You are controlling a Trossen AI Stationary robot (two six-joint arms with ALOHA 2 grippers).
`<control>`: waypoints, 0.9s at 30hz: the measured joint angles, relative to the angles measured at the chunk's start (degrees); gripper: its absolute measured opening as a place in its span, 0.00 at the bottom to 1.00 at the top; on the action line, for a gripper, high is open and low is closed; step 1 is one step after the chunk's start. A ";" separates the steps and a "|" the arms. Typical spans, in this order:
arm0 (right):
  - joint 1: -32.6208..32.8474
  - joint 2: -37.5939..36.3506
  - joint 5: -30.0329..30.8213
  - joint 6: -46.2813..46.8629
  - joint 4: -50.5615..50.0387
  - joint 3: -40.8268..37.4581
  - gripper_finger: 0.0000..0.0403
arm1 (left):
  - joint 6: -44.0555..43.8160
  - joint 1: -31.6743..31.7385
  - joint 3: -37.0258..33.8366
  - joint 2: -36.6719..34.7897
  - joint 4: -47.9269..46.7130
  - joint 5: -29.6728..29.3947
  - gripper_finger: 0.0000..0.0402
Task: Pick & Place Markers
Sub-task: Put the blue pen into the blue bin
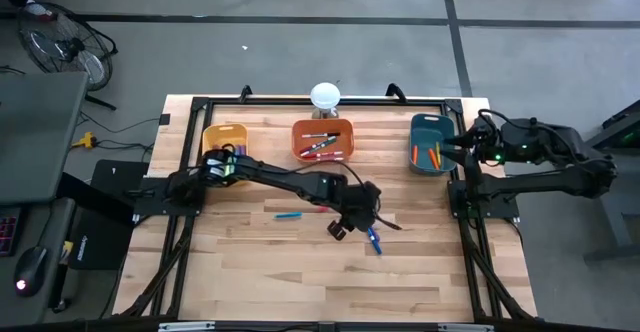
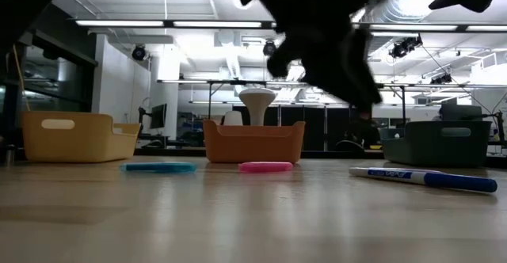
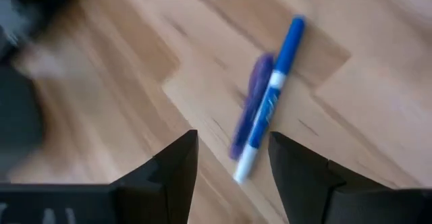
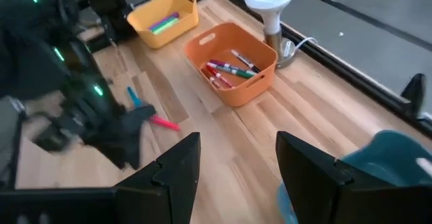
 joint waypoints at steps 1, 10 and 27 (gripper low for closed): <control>0.00 0.11 -0.60 0.69 1.06 -0.81 0.45 | -1.45 0.00 0.23 0.24 -0.60 -0.82 0.44; 0.06 8.79 -10.20 2.03 6.37 -6.29 0.45 | -24.51 3.36 0.89 -3.76 -15.68 -4.73 0.44; 4.10 18.83 -8.72 4.92 12.57 -6.27 0.45 | -47.13 -1.64 -19.61 -18.83 -30.27 -0.82 0.44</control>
